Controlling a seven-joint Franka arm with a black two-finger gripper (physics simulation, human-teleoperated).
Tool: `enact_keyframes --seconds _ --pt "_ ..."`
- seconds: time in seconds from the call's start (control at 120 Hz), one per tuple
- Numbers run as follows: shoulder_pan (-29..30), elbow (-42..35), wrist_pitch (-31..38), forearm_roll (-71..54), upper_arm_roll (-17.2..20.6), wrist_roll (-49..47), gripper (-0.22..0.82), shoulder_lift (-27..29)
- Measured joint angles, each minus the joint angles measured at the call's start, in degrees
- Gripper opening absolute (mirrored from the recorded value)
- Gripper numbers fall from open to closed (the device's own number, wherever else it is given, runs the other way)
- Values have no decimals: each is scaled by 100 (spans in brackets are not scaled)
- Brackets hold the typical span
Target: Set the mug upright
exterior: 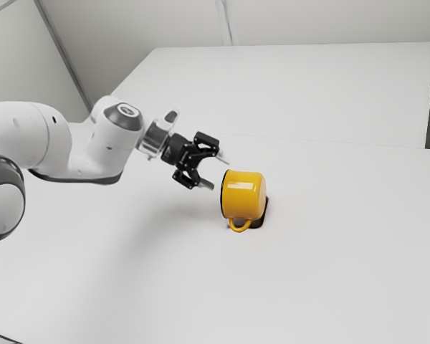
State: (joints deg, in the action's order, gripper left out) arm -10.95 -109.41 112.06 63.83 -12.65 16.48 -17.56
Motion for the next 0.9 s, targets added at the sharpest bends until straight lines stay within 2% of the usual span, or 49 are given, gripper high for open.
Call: enact_keyframes --seconds 0.425,0.592,0.7,0.9 --pt "-192 35 112 515 14 424 58 -311" --pt "-296 48 129 794 18 585 52 -320" --pt "-355 43 211 883 18 668 41 -288" --pt "-379 40 297 936 17 786 4 -278"
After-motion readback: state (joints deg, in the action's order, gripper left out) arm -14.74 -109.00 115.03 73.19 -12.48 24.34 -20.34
